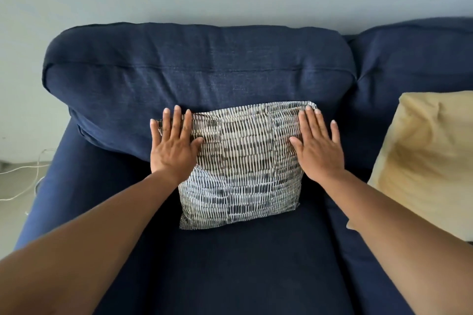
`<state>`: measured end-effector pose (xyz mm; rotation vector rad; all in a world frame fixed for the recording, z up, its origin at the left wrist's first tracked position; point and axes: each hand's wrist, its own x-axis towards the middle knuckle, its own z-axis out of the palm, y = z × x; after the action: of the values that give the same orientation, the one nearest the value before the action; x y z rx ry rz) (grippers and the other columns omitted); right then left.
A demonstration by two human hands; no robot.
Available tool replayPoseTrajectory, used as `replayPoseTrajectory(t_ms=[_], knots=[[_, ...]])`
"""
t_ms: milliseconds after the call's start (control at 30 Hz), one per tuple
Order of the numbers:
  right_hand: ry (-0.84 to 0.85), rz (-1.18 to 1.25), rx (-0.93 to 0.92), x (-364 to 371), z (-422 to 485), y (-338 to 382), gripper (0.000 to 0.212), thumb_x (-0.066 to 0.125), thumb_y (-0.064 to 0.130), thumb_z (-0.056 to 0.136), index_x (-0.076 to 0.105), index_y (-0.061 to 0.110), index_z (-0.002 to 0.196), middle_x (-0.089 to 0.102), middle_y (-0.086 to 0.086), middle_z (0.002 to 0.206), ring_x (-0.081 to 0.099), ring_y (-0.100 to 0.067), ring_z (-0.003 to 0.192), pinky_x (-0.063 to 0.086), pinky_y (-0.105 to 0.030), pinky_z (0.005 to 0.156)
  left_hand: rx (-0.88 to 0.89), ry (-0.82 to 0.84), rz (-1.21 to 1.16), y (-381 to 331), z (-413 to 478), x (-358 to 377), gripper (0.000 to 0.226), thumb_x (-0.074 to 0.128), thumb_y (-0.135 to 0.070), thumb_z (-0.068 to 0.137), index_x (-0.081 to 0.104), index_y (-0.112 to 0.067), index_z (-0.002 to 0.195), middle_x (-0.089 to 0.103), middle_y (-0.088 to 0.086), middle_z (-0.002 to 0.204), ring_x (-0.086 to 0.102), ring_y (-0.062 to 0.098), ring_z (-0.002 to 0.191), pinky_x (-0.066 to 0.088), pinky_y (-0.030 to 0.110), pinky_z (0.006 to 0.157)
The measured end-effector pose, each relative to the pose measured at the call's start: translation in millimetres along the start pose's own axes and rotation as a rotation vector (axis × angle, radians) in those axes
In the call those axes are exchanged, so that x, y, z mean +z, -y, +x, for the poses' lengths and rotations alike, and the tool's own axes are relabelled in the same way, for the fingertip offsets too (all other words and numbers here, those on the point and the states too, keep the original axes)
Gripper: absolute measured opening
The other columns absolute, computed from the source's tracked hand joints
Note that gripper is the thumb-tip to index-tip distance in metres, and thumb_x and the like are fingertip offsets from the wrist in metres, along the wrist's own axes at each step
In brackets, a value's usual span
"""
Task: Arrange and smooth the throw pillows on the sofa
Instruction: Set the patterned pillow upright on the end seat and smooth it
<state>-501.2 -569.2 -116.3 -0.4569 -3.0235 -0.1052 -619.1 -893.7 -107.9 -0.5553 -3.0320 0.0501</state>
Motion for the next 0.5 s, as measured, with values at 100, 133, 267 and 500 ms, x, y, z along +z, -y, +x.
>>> replayPoseTrajectory(t_ms=[100,133,267,500], knots=[[0.015,0.085,0.061,-14.3,-7.7,6.1,0.068,0.008,0.054,0.104,-0.007,0.017,0.159,-0.012,0.001,0.167,-0.013,-0.015,0.153,-0.002,-0.047,0.123,-0.032,0.0,-0.089,-15.6,-6.4,-18.8,0.071,0.0,-0.057,0.1,-0.011,-0.017,0.158,-0.016,0.007,0.167,-0.023,0.025,0.152,-0.015,0.05,0.122],[0.016,0.12,0.08,-21.0,-12.3,8.8,0.068,0.012,0.054,0.104,-0.003,0.016,0.159,-0.01,0.0,0.168,-0.009,-0.016,0.154,0.001,-0.048,0.123,-0.014,0.002,-0.116,-24.1,-10.5,-26.6,0.071,0.003,-0.057,0.101,-0.008,-0.017,0.159,-0.014,0.008,0.168,-0.021,0.025,0.152,-0.016,0.049,0.122],[-0.092,0.255,0.14,-49.1,-37.6,10.1,0.056,0.039,0.042,0.104,0.035,0.015,0.152,0.027,-0.011,0.162,0.031,-0.027,0.146,0.027,-0.049,0.11,0.146,-0.013,-0.268,-67.3,-28.2,-56.5,0.056,0.033,-0.045,0.104,0.029,-0.024,0.157,0.016,0.008,0.168,0.008,0.027,0.155,-0.006,0.047,0.124],[-0.241,0.369,0.27,-76.9,-69.4,-42.2,0.031,0.056,0.026,0.097,0.066,0.017,0.126,0.057,-0.008,0.136,0.054,-0.028,0.124,0.032,-0.044,0.097,0.217,-0.017,-0.556,-149.1,-46.9,-81.7,0.03,0.057,-0.026,0.098,0.066,-0.026,0.126,0.06,0.0,0.129,0.055,0.024,0.121,0.038,0.043,0.105]])
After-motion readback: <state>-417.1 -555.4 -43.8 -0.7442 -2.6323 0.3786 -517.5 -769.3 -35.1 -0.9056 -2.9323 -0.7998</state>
